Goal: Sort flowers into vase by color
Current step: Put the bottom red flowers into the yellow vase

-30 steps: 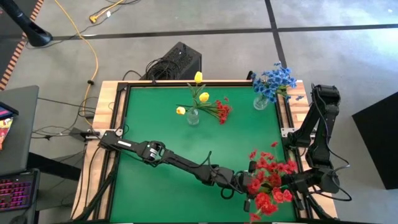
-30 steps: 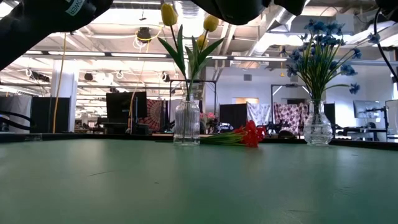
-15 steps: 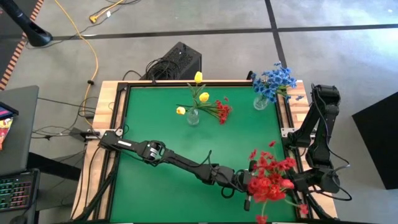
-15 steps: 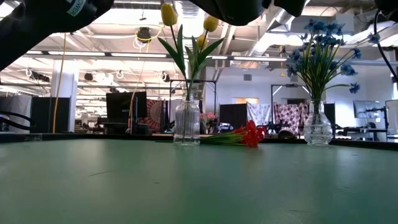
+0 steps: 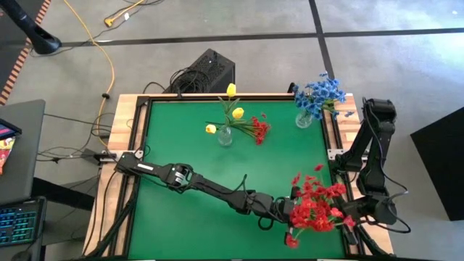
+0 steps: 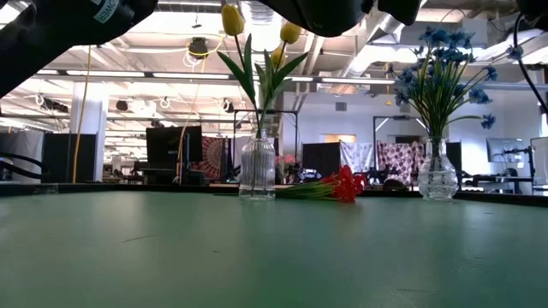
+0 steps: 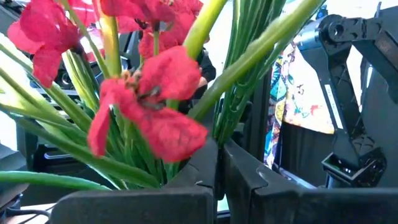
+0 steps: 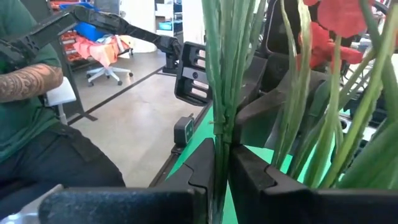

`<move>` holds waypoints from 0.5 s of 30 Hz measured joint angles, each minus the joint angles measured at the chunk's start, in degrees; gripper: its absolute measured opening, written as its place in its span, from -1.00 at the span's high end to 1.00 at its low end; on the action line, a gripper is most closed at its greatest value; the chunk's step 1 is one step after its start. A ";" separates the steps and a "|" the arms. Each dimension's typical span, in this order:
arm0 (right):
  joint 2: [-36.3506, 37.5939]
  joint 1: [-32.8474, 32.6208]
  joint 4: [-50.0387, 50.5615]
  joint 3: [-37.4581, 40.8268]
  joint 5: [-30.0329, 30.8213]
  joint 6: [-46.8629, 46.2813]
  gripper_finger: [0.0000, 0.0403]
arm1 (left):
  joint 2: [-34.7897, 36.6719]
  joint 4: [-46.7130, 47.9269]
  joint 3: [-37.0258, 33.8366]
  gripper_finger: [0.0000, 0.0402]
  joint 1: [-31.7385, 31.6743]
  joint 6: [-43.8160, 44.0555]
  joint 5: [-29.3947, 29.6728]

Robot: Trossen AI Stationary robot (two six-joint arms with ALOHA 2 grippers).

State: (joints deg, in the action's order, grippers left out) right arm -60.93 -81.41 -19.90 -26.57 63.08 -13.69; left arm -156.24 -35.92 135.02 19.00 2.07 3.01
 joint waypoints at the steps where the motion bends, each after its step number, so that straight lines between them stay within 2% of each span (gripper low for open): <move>1: 0.20 -0.06 0.00 0.00 -0.05 0.00 0.67 | 0.00 -0.06 0.00 1.00 0.00 0.00 0.00; 10: 2.38 -2.54 0.25 0.00 0.25 0.00 0.66 | 0.00 -1.05 0.02 1.00 0.02 -0.48 -1.11; 15: 3.21 -2.51 2.25 -0.02 0.18 -2.29 0.51 | 0.00 -0.97 -0.02 1.00 0.15 -0.50 -1.28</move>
State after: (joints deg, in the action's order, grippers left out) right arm -57.72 -83.92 -17.65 -26.59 63.26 -15.98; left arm -156.24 -36.89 135.00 19.16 1.56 1.72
